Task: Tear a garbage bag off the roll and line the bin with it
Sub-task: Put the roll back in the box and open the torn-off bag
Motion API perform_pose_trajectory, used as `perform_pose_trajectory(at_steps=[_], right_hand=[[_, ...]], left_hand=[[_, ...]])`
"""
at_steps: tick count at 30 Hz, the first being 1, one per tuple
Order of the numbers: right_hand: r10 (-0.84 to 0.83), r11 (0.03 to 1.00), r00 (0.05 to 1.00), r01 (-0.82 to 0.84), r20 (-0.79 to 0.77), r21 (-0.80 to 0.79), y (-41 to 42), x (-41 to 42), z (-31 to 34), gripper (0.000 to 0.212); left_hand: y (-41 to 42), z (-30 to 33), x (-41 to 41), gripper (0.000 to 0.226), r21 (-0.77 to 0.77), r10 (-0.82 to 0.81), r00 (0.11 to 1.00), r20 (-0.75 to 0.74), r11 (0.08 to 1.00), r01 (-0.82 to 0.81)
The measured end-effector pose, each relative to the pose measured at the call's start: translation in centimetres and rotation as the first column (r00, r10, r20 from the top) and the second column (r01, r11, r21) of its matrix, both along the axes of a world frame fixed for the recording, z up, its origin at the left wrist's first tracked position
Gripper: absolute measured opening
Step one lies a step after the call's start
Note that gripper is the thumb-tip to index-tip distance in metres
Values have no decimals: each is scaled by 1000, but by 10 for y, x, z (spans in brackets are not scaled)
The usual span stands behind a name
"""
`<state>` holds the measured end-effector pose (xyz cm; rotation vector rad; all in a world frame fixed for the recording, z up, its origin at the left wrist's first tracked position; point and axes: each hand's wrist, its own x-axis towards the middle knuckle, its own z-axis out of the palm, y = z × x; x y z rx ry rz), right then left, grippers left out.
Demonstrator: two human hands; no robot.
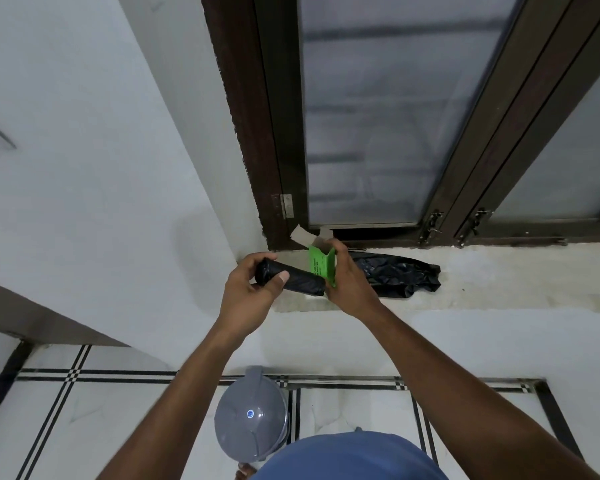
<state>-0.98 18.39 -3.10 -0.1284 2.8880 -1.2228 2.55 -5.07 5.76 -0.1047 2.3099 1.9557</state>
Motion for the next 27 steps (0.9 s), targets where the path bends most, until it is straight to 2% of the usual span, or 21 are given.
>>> perform_pose_trajectory(at_steps=[10, 15, 17, 19, 23, 27], right_hand=[[4, 978, 997, 13, 82, -209, 3, 4, -7, 106], [-55, 952, 995, 78, 85, -295, -7, 9, 0, 52], [-63, 946, 992, 94, 106, -310, -10, 9, 1, 46], [-64, 937, 992, 97, 107, -335, -12, 10, 0, 47], [-131, 933, 988, 150, 80, -328, -18, 14, -1, 69], [-206, 942, 978, 203, 20, -266, -26, 10, -7, 73]], left_hand=[[1, 6, 0, 31, -8, 28, 1000, -2, 1000, -28], [4, 25, 6, 32, -5, 31, 998, -54, 999, -32], [6, 38, 8, 32, -24, 35, 993, -112, 999, -37], [8, 53, 7, 34, -32, 41, 984, -172, 998, -47], [14, 79, -1, 35, -82, 64, 949, -308, 992, -94], [22, 85, -19, 36, -95, 75, 939, -335, 989, -112]])
